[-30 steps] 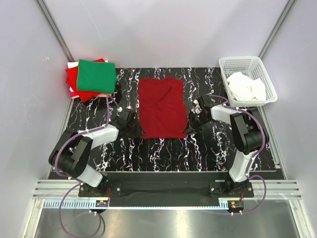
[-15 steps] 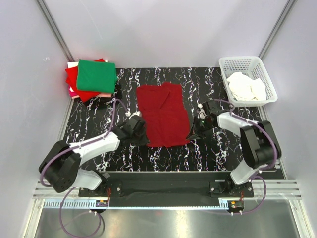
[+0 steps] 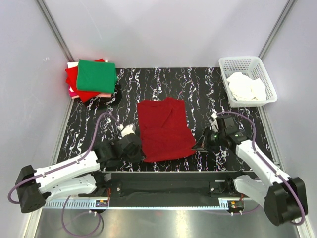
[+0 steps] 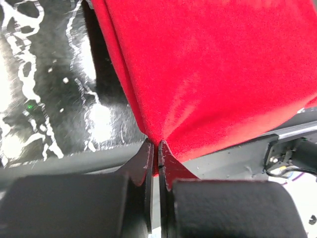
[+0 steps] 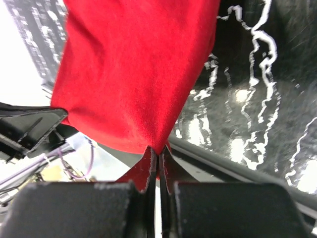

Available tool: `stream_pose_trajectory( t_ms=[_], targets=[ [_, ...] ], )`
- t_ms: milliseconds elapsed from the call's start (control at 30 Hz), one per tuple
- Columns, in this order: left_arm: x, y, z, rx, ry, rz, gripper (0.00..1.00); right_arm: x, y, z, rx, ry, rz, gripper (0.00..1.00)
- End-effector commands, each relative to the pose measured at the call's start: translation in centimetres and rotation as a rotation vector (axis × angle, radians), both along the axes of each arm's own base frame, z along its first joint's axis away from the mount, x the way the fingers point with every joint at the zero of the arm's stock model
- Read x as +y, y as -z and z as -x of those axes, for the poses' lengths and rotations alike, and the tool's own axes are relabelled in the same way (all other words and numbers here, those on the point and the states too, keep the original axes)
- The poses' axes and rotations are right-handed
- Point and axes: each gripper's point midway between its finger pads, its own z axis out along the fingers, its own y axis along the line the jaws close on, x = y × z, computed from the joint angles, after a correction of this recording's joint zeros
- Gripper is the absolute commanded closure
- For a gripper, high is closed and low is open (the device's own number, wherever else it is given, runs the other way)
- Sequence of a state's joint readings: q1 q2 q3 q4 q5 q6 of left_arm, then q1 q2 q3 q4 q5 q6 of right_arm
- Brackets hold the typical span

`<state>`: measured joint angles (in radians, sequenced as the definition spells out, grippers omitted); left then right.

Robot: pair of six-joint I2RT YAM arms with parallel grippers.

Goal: Fold and stack the t-shirts
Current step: Fold the tshirt

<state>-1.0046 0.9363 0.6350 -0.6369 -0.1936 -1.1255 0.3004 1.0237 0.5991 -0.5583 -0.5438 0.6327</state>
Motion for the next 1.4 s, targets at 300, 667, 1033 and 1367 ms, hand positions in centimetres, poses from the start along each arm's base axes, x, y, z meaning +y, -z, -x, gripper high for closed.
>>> stream_pose_trajectory(
  t_ms=[300,667,1033,1367],
  targets=[
    [2.5,-8.3,-5.2,-0.166,-0.069,-0.180,0.83,-0.9,-7.4,-5.9,-0.191,0.077,0.108,1.00],
    [2.0,-10.1,-13.4,-0.167,-0.039,-0.208,0.90,0.3,-7.4,-14.0,-0.198,0.049,0.181,1.00],
    [-6.1,-2.3,-4.8,-0.095,0.123,0.043,0.50,-1.2,-3.2,-9.8,-0.128,0.057,0.209,1.00],
    [-13.9,1.2,2.1,-0.113,0.336,-0.096,0.41,-3.1,2.8,-2.5,0.033,0.218,0.172,1.00]
  ],
)
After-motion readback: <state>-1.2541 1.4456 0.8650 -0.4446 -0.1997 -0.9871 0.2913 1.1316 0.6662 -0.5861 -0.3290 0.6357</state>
